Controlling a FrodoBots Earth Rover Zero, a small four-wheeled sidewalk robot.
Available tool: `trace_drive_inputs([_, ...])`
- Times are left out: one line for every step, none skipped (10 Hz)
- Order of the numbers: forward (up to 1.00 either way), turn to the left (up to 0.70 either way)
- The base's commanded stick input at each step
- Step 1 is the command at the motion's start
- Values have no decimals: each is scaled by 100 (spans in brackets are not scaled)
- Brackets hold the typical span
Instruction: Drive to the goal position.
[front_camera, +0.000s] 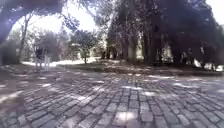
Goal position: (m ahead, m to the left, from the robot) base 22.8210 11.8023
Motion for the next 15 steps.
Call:
trace_drive_inputs([70, 0])
trace_drive_inputs([70, 0])
trace_drive_inputs([70, 0])
trace_drive_inputs([70, 0])
trace_drive_inputs([70, 0])
trace_drive_inputs([70, 0])
trace_drive_inputs([70, 0])
trace_drive_inputs([70, 0])
trace_drive_inputs([70, 0])
trace_drive_inputs([70, 0])
trace_drive_inputs([70, 5])
trace_drive_inputs([70, 17])
trace_drive_inputs([70, 32])
trace_drive_inputs([70, 35])
trace_drive_inputs([70, 35])
